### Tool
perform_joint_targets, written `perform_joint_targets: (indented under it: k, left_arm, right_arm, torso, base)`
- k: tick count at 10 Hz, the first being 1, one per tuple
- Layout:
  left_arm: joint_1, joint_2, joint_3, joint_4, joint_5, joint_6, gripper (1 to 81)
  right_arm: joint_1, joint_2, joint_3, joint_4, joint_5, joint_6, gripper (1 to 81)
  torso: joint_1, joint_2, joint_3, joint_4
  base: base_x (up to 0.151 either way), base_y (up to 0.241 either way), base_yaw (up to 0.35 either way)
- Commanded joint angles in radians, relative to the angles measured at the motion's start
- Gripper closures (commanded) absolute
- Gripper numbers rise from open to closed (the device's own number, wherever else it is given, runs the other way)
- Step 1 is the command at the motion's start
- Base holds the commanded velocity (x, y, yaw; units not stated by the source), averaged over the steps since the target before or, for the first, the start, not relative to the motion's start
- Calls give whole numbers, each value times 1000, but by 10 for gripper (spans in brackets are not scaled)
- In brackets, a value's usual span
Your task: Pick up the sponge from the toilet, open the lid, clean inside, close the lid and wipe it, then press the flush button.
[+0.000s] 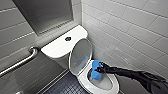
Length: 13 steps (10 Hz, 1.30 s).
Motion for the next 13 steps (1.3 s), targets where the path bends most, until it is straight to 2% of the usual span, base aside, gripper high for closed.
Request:
perform_joint_targets:
  k: [1, 3, 5, 7, 9, 10, 13]
  left_arm:
    - [26, -5, 20, -5, 85, 1, 10]
    - [27, -2, 22, -3, 86, 3, 10]
    - [29, -1, 22, 0, 86, 3, 10]
    - [29, 4, 23, 3, 83, 3, 10]
    - [29, 4, 25, 6, 83, 3, 10]
    - [30, 5, 25, 6, 83, 3, 10]
    - [30, 12, 25, 6, 81, 3, 10]
  right_arm:
    - [64, -77, 25, 11, -5, 5, 811]
    - [38, -156, 74, 19, 24, 5, 811]
    - [6, -255, 189, 30, 55, 14, 811]
    - [-61, -359, 311, 28, 96, 36, 811]
    - [-135, -442, 362, 31, 145, 39, 811]
    - [-166, -482, 391, 30, 165, 59, 811]
    - [-265, -632, 538, 30, 223, 71, 811]
  torso:
    - [0, 0, 0, 0]
    - [0, 0, 0, 0]
    - [0, 0, 0, 0]
    - [0, 0, 0, 0]
    - [0, 0, 0, 0]
    - [0, 0, 0, 0]
    - [0, 0, 0, 0]
  base:
    - [0, 0, 0]
    - [0, 0, 0]
    - [0, 0, 0]
    - [0, 0, 0]
    - [0, 0, 0]
    - [0, 0, 0]
    - [0, 0, 0]
